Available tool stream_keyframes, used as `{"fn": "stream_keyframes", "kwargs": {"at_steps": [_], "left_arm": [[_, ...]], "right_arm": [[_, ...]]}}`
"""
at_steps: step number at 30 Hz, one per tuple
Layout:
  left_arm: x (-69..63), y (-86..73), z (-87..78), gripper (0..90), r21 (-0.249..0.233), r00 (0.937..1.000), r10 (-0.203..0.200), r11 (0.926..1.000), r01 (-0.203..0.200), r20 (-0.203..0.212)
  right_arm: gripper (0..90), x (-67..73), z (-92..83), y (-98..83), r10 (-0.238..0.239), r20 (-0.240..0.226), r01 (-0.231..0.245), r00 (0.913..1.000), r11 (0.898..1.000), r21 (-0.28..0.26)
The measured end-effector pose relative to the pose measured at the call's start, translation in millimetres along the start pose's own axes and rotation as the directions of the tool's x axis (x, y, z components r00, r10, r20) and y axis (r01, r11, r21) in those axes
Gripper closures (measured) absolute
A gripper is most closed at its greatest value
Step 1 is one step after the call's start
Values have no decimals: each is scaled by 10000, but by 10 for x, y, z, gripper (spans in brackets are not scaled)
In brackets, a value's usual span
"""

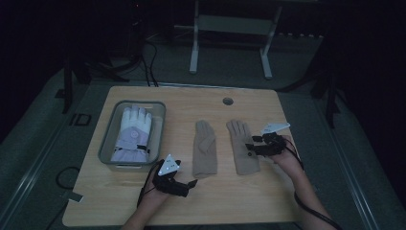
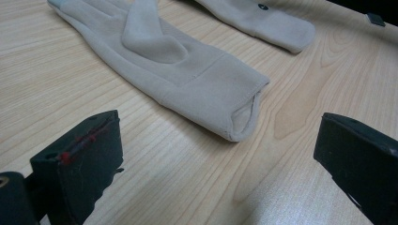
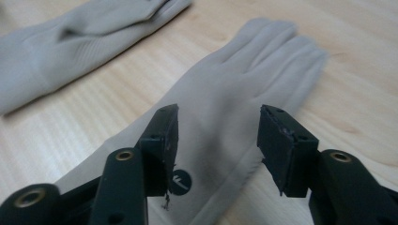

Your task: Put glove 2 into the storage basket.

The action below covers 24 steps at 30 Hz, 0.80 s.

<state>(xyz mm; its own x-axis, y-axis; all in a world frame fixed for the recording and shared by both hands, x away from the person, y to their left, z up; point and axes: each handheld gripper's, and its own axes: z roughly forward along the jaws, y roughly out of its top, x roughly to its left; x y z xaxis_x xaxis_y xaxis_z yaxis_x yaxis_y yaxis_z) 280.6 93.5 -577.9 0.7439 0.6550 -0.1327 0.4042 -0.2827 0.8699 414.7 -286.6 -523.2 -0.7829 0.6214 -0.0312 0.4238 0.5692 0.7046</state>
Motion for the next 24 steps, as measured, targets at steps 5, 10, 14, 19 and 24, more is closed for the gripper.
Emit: {"fn": "stream_keyframes", "kwargs": {"at_steps": [5, 10, 14, 19, 24], "left_arm": [[3, 0, 0, 18, 12, 10000, -9, 10000, 9, 23], [-3, 1, 1, 18, 12, 10000, 39, 10000, -40, 33], [2, 0, -1, 18, -3, 10000, 21, 10000, -21, 59], [-1, 1, 2, 18, 25, 10000, 45, 10000, -46, 69], [-3, 2, 3, 18, 39, 10000, 40, 10000, -40, 59]], "right_arm": [[443, -49, 102, -1, -229, 215, 219, 9995, 9987, 464], [384, -105, 197, -20, -121, 43, 118, 9999, 9987, 499], [362, -128, 288, -58, -215, -156, 227, 9996, 9967, 776], [499, -124, 288, -106, 94, -473, -71, 9988, 9988, 493], [746, -43, 269, -105, 843, -430, -820, 9955, 9953, 514]]}}
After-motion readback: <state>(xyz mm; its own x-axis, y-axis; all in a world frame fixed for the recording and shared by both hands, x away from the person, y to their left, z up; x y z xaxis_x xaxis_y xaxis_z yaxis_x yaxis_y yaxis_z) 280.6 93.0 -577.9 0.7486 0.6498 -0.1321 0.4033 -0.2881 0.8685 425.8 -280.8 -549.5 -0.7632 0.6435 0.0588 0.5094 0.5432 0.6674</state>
